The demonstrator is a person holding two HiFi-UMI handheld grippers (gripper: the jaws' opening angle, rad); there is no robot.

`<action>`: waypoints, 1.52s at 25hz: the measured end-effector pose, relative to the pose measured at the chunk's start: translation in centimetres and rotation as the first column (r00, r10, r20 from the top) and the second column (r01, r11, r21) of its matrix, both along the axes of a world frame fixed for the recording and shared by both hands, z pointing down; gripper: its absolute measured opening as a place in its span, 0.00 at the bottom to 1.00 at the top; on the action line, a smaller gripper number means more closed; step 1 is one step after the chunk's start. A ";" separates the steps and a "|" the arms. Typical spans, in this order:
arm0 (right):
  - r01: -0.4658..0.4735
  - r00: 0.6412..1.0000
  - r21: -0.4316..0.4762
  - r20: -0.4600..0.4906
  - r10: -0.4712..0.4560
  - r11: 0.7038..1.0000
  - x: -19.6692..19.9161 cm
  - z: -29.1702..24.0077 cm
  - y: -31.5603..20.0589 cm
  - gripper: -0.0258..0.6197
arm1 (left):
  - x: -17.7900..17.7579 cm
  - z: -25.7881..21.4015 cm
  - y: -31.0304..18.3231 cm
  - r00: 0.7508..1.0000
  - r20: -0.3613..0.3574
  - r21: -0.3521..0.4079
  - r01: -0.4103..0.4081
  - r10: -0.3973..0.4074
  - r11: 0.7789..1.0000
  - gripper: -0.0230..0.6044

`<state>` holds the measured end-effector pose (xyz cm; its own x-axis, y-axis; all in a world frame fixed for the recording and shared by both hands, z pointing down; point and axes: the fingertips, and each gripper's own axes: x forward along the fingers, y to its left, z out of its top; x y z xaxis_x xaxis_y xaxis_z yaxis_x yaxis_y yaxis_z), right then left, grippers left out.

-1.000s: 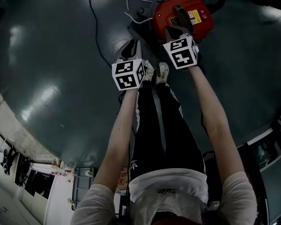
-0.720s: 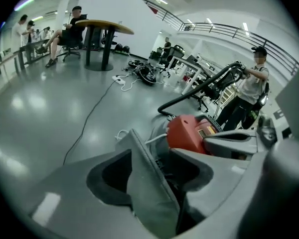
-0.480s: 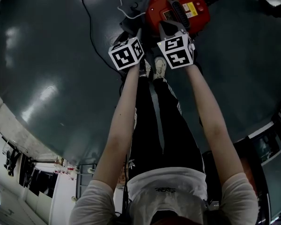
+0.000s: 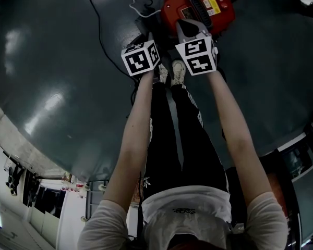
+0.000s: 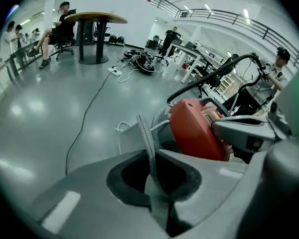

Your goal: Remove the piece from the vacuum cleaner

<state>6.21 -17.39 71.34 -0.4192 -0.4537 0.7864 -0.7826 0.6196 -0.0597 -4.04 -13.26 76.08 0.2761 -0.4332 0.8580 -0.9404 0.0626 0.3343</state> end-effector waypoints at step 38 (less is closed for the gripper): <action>-0.003 0.999 0.034 -0.033 0.004 0.999 0.1 0.2 0.0 0.08 | -5.2 -0.8 6.0 0.996 0.068 0.062 -0.065 0.061 0.996 0.07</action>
